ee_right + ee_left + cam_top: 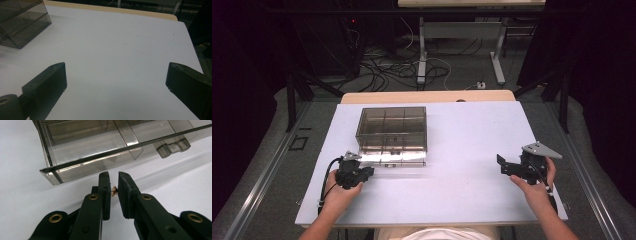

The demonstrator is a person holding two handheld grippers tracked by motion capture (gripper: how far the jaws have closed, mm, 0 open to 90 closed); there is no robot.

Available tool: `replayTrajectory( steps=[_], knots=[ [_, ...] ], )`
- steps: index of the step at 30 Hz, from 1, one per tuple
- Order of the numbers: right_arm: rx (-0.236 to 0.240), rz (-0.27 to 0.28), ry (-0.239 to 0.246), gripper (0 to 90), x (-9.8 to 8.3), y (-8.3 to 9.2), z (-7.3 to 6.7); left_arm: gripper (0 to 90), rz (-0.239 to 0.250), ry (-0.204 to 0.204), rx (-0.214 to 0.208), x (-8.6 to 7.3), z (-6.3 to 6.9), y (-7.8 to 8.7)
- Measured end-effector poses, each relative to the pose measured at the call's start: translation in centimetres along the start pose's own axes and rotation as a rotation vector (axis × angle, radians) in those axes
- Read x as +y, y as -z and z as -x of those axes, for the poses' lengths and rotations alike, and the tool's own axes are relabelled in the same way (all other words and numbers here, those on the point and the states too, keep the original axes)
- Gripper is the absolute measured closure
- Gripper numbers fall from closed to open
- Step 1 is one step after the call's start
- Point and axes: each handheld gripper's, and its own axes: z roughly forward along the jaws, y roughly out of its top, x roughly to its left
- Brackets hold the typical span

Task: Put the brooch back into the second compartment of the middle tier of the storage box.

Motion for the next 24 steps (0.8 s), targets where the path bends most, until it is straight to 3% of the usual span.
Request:
replayTrajectory(
  steps=[13,24],
  knots=[
    [0.002,0.005,-0.004,3.1,0.0,0.0,-0.1,81.0,0.010,0.010,-0.024,0.2,0.1,0.8],
    [0.009,0.006,-0.009,3.2,0.0,0.0,-0.2,81.0,0.052,0.017,-0.024,0.2,0.4,1.4]
  ],
)
